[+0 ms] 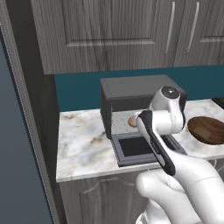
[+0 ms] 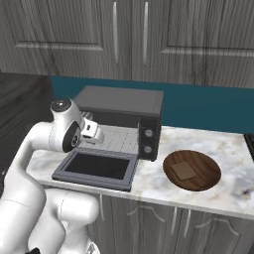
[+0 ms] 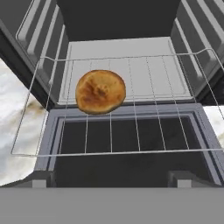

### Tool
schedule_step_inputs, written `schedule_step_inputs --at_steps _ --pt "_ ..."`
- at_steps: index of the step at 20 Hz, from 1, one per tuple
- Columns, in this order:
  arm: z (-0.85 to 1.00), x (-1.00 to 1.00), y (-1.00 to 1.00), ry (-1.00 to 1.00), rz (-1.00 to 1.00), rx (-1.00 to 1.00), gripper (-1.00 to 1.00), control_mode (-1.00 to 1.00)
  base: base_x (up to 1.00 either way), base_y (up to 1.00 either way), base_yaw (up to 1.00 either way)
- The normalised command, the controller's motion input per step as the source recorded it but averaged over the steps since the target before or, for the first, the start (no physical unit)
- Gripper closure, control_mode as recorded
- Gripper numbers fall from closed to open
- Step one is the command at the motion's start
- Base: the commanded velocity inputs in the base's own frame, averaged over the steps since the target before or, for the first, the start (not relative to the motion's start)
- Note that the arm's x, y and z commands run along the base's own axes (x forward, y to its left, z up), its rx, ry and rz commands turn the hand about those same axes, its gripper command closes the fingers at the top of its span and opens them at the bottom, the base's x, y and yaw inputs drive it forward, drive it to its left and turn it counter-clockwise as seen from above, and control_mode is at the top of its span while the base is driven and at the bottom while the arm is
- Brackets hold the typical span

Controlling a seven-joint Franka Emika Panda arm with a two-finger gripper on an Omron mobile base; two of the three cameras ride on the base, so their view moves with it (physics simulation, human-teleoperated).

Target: Pick up the heated bread from the toaster oven and place it in the bowl. Then move the bread bowl to the dining counter.

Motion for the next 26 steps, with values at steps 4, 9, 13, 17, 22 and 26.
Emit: schedule_step_inputs --at_steps 4,9,13,17,22,26 --pt "-0.02 0.41 0.26 -0.10 0.00 0.00 -1.00 -1.00 0.00 0.00 0.00" --pt "-0.07 0.36 0.23 0.00 0.00 0.00 -1.00 -1.00 0.00 0.00 0.00" --pt "-0.11 0.32 0.11 0.03 0.00 0.00 -1.00 -1.00 0.00 0.00 0.00" --pt "-0.17 0.18 0.00 0.05 0.00 0.00 -1.00 -1.00 0.00 0.00 0.00" --pt "-0.34 0.18 0.00 0.09 0.00 0.00 -1.00 -1.00 0.00 0.00 0.00" --pt "-0.18 0.20 0.00 0.03 0.00 0.00 -1.00 -1.00 0.00 0.00 0.00"
